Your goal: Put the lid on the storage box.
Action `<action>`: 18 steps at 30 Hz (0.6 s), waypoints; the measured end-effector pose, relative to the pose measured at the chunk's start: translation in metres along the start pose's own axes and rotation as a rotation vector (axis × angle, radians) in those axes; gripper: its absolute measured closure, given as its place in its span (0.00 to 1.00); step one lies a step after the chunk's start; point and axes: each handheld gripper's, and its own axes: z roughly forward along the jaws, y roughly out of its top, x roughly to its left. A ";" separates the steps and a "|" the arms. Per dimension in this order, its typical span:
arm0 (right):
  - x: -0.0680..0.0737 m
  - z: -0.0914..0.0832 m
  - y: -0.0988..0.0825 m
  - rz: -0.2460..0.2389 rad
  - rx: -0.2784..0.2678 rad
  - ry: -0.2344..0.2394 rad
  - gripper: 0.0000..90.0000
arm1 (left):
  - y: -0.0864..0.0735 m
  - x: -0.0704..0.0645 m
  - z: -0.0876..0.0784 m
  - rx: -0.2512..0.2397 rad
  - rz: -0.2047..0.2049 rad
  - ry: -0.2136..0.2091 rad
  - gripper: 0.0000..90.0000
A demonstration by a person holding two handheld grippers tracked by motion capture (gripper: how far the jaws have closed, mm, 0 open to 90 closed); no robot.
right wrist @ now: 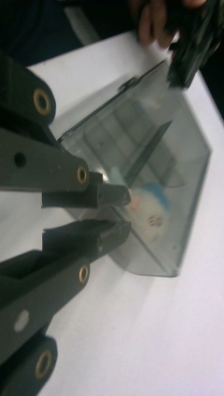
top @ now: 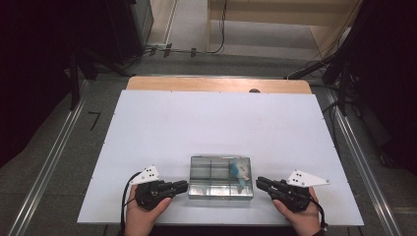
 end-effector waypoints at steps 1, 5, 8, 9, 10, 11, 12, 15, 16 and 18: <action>0.000 -0.002 0.001 -0.007 -0.010 0.008 0.77 | 0.001 0.001 0.000 -0.008 0.003 -0.002 0.83; -0.006 -0.007 0.004 -0.010 -0.042 0.019 0.64 | 0.003 0.001 -0.004 -0.036 0.027 0.021 0.71; -0.010 -0.009 0.005 -0.010 -0.054 0.020 0.52 | 0.004 0.001 -0.007 -0.056 0.048 0.048 0.63; -0.010 -0.010 0.006 -0.012 -0.061 0.016 0.49 | 0.004 0.001 -0.008 -0.065 0.054 0.061 0.60; -0.011 -0.012 0.007 -0.014 -0.065 0.010 0.46 | 0.004 0.001 -0.009 -0.070 0.064 0.061 0.58; -0.011 -0.012 0.007 -0.016 -0.071 0.003 0.42 | 0.005 0.002 -0.010 -0.079 0.065 0.054 0.54; -0.012 -0.013 0.007 -0.019 -0.077 -0.004 0.39 | 0.005 0.004 -0.011 -0.087 0.065 0.044 0.50; -0.015 -0.015 0.007 -0.015 -0.088 -0.021 0.30 | 0.006 0.008 -0.014 -0.104 0.064 0.049 0.43; -0.015 -0.015 0.007 -0.012 -0.088 -0.027 0.26 | 0.006 0.009 -0.015 -0.107 0.064 0.055 0.41; -0.018 -0.016 0.007 -0.008 -0.092 -0.034 0.22 | 0.006 0.011 -0.017 -0.111 0.060 0.064 0.37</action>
